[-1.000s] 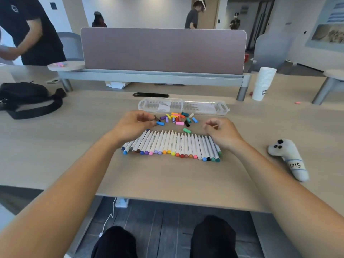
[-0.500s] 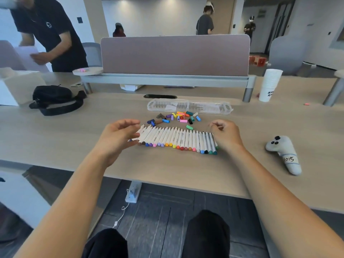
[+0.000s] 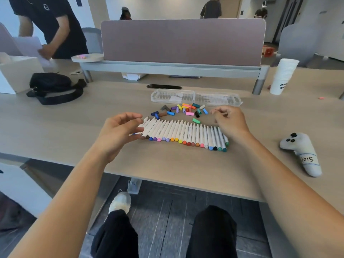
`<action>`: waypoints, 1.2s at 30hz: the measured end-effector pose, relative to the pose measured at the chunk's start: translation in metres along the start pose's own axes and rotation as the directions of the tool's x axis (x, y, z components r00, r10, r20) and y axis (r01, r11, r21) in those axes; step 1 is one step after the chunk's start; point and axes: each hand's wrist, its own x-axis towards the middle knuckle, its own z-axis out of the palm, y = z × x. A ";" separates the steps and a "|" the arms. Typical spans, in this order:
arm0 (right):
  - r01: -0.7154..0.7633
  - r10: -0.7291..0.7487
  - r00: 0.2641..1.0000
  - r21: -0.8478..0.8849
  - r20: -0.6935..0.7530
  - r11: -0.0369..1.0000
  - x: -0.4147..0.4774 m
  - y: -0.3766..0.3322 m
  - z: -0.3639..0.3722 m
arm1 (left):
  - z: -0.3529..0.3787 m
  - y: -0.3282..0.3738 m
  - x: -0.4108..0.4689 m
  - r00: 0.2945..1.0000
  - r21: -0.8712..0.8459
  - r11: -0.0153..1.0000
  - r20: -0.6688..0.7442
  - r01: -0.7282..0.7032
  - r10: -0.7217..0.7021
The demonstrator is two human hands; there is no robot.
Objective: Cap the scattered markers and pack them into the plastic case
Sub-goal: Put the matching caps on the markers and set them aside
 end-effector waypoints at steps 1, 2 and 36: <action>-0.004 0.004 1.000 0.000 0.009 1.000 0.004 0.001 0.002 | 0.001 -0.001 0.008 1.000 0.004 1.000 0.006 -0.006 0.006; -0.005 0.005 1.000 -0.001 0.020 1.000 0.006 0.001 0.004 | 0.002 -0.001 0.016 1.000 0.017 1.000 0.008 -0.018 0.017; -0.232 0.333 0.938 -0.533 0.100 0.814 0.018 0.036 -0.031 | 0.007 -0.054 0.131 0.943 0.490 0.827 -0.029 -0.276 0.332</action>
